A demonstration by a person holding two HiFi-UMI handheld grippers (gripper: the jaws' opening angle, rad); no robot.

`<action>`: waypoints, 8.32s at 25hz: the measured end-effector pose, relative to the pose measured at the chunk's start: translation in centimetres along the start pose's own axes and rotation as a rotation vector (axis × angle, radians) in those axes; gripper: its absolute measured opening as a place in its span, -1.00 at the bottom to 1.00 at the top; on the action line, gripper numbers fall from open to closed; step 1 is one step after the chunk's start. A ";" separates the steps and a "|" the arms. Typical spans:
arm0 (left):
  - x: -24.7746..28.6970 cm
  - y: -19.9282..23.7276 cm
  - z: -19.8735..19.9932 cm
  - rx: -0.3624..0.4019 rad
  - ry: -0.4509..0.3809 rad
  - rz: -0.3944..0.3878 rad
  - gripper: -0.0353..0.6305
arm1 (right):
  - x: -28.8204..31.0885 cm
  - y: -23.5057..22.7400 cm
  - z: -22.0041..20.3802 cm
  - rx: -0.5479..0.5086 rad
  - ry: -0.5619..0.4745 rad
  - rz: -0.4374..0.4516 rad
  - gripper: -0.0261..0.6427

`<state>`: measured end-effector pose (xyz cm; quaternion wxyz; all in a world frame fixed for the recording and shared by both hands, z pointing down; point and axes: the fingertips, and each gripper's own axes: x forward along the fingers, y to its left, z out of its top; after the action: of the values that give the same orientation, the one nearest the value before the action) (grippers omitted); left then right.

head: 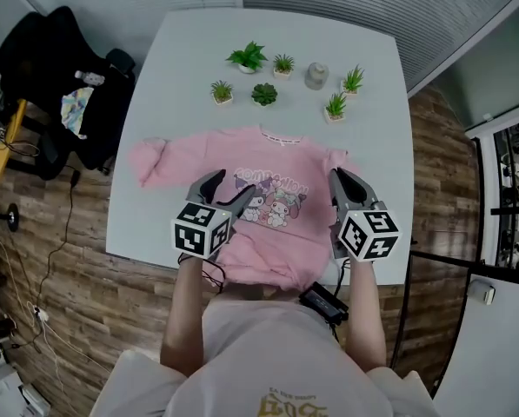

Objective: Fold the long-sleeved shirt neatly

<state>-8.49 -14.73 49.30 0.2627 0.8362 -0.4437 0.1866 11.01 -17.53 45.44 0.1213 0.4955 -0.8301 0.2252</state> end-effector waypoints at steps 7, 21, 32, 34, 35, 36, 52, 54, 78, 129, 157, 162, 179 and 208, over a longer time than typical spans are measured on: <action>-1.7 3.3 -0.6 -0.014 0.022 0.039 0.04 | 1.4 2.5 0.8 0.004 -0.009 0.024 -0.85; -1.4 6.1 -2.4 -0.063 0.048 0.027 0.08 | 5.7 7.0 1.2 0.011 -0.001 0.100 -0.85; -1.2 8.7 -2.1 -0.115 -0.024 0.036 0.07 | 9.8 10.2 0.5 -0.009 0.035 0.142 -0.85; -1.2 9.2 -2.3 -0.127 -0.030 0.038 0.07 | 10.6 10.9 0.5 -0.017 0.037 0.152 -0.85; -1.3 9.5 -2.4 -0.134 -0.031 0.039 0.07 | 11.0 11.2 0.4 -0.020 0.040 0.158 -0.85; -1.3 9.7 -2.5 -0.141 -0.033 0.038 0.07 | 11.5 11.6 0.3 -0.022 0.044 0.163 -0.85; -1.1 12.2 -4.8 -0.205 0.001 0.071 0.06 | 20.5 15.7 -8.1 -0.168 0.223 0.209 -0.84; -1.2 12.5 -5.1 -0.211 0.002 0.073 0.06 | 21.5 16.2 -9.7 -0.194 0.259 0.221 -0.84; -7.0 7.4 -3.1 -0.191 -0.101 0.185 0.08 | 9.4 17.3 -6.3 -0.177 0.148 0.352 -0.44; -5.1 25.7 -6.1 0.103 0.219 0.229 -0.01 | 12.1 22.0 -9.1 -0.024 0.198 0.118 -0.44; 0.0 32.4 -9.7 0.141 0.372 0.307 -0.64 | 15.4 24.4 -10.5 0.098 0.242 0.155 -0.50; -0.2 32.8 -9.5 0.127 0.363 0.309 -0.75 | 15.9 24.5 -10.2 0.083 0.244 0.154 -0.52; -2.6 29.1 -4.5 0.149 0.193 0.304 -0.76 | 14.9 23.2 -8.6 0.095 0.199 0.123 -0.54; -2.2 19.9 1.4 0.223 0.061 0.162 -0.76 | 10.1 19.8 -6.9 0.108 0.096 0.028 -0.55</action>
<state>-26.28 -23.53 52.42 0.1654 0.8156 -0.4782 0.2806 -11.34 -13.84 50.68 0.1308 0.4783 -0.8169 0.2946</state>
